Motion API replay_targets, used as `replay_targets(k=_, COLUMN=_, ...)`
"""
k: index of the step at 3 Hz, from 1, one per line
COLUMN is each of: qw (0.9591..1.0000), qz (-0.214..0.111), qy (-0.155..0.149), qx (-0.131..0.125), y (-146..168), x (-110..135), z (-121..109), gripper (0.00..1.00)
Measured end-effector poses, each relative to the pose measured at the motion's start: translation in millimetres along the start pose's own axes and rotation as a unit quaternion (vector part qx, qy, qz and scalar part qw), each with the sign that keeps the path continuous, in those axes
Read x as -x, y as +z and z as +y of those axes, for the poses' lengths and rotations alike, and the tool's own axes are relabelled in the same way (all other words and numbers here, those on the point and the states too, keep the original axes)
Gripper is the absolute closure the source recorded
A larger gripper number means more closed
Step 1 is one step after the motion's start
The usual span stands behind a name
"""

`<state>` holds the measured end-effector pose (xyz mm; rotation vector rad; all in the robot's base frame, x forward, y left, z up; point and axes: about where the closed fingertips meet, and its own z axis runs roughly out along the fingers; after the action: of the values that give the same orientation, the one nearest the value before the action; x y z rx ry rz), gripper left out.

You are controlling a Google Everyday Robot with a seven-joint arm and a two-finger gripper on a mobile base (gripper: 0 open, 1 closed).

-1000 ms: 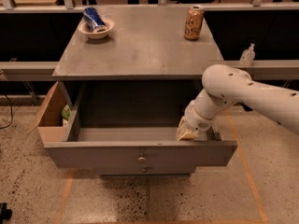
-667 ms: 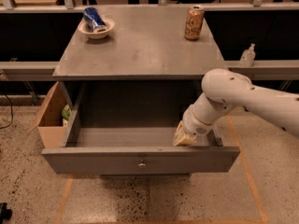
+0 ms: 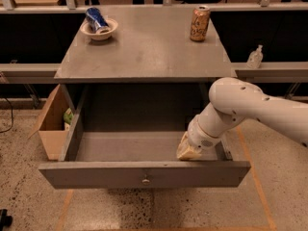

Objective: Open top drawer

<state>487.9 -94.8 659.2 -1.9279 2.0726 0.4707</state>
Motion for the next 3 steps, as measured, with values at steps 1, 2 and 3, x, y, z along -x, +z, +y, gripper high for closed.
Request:
replay_targets(k=1, qw=0.9999, qz=-0.002, qy=0.014, qx=0.009, y=-1, x=0, z=22, gripper=1.00)
replay_targets(k=2, qw=0.9995, qz=-0.004, qy=0.029, qx=0.014, y=-2, x=-3, z=39, gripper=1.00)
replay_targets(k=3, qw=0.9990, qz=-0.003, qy=0.040, qx=0.018, y=-4, x=-7, z=50, gripper=1.00)
